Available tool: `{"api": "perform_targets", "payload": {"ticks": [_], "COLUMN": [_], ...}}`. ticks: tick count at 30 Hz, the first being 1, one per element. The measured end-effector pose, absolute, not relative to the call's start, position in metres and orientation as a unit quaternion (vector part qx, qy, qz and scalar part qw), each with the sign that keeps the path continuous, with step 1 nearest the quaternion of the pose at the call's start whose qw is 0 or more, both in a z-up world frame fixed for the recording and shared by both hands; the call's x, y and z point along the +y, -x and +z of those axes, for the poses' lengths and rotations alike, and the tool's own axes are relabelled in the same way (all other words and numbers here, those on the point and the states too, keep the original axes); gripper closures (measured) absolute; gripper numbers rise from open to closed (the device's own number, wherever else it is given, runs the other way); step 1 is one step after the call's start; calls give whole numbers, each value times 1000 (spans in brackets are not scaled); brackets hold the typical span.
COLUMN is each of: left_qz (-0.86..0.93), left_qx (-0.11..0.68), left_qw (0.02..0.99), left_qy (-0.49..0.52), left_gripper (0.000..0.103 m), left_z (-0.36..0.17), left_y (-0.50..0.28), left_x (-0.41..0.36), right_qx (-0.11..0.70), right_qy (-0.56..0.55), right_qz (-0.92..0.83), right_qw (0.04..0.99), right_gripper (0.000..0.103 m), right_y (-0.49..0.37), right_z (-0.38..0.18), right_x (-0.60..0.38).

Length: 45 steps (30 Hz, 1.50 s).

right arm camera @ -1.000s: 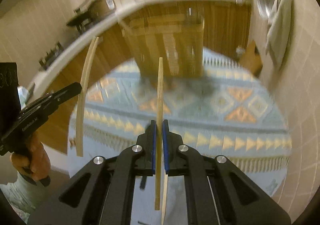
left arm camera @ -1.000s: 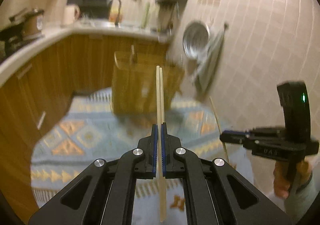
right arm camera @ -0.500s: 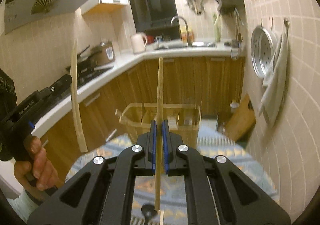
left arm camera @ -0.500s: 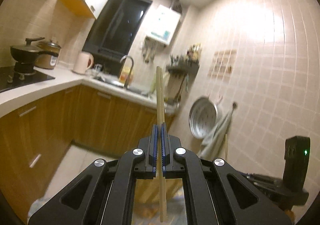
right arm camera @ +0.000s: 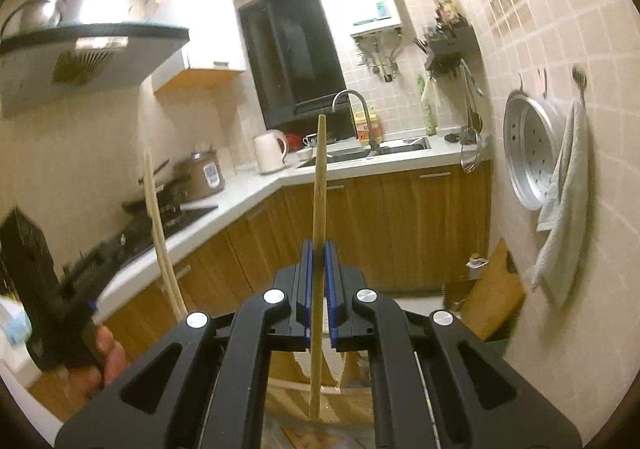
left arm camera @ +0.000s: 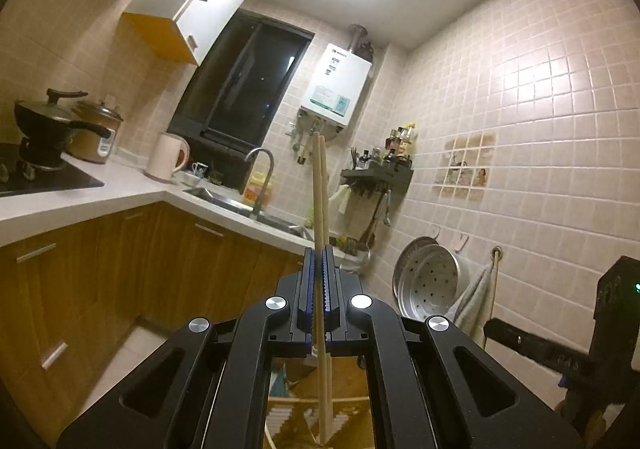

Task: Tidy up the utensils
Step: 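Lower the chopsticks into the caddy and open both tools, then move both tools back down to the remaining utensils on the rug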

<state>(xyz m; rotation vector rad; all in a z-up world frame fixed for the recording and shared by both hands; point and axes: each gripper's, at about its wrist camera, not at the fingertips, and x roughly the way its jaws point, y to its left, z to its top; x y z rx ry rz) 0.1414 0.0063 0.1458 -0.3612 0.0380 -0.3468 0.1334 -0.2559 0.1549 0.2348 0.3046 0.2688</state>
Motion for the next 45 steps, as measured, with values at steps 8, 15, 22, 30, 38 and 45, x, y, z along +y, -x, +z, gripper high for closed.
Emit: {"api": "perform_targets", "payload": {"ticks": [8, 15, 22, 30, 38, 45], "left_qz": [-167, -162, -146, -136, -163, -170], "left_qx": [42, 61, 52, 66, 90, 113], "left_qw": [970, 972, 981, 981, 973, 969], "left_qy": [170, 158, 120, 120, 136, 135], "left_gripper": [102, 102, 102, 101, 91, 74], "left_z": [118, 97, 89, 79, 76, 89], "left_y": [-178, -191, -185, -183, -169, -142], "left_x": [4, -3, -16, -10, 5, 19], "right_qx": [144, 138, 122, 117, 130, 150], "right_qy": [-126, -117, -103, -93, -73, -93], "right_qz": [82, 69, 75, 82, 91, 92], "right_qw": [978, 981, 984, 985, 985, 980], "right_gripper": [99, 99, 98, 98, 68, 58], "right_y": [-173, -182, -181, -175, -152, -114], "right_z": [125, 102, 90, 70, 71, 84], "right_x": [-256, -256, -252, -248, -248, -262]}}
